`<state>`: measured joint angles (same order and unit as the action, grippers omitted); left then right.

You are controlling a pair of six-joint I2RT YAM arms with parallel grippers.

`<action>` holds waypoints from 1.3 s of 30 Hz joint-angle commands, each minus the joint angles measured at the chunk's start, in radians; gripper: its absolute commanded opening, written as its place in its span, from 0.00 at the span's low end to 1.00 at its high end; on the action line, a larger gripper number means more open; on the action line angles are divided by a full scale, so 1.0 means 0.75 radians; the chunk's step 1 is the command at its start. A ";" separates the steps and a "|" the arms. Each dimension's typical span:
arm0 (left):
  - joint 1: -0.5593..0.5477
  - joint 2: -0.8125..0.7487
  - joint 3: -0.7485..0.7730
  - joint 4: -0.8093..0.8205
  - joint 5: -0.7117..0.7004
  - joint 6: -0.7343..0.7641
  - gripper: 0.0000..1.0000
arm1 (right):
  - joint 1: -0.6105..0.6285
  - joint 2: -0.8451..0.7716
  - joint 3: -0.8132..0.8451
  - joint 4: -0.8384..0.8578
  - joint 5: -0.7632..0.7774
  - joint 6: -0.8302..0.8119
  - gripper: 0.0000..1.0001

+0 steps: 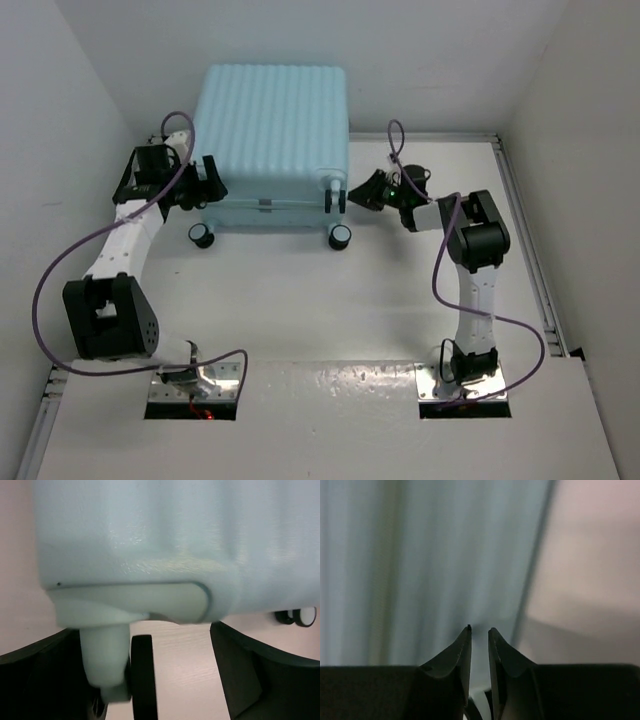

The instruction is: Pack the luggage

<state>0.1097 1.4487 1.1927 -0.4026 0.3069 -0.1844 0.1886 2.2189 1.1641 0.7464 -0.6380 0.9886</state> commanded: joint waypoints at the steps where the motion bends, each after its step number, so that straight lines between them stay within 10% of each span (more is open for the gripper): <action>1: -0.052 -0.242 0.020 0.398 0.072 -0.018 1.00 | 0.153 -0.064 -0.203 -0.091 -0.023 0.112 0.20; 18: -0.449 -0.441 0.142 -0.244 0.112 0.205 1.00 | 0.665 -0.445 -0.556 -0.111 -0.066 -0.080 0.24; 24: -0.531 -0.363 0.261 -0.661 0.014 0.434 1.00 | 0.391 -0.680 -0.601 -0.430 -0.107 -0.315 0.35; 33: -0.757 -0.300 0.165 -0.453 -0.010 0.067 1.00 | 0.029 -0.866 -0.648 -0.666 -0.062 -0.555 0.38; 39: -0.923 -0.059 0.207 -0.396 -0.422 -0.085 1.00 | -0.104 -0.911 -0.656 -0.680 -0.051 -0.559 0.38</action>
<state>-0.5426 1.3193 1.3270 -0.7403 0.1833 -0.1513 0.1398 1.5860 0.6666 0.2401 -0.6804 0.6064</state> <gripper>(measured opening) 0.997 0.382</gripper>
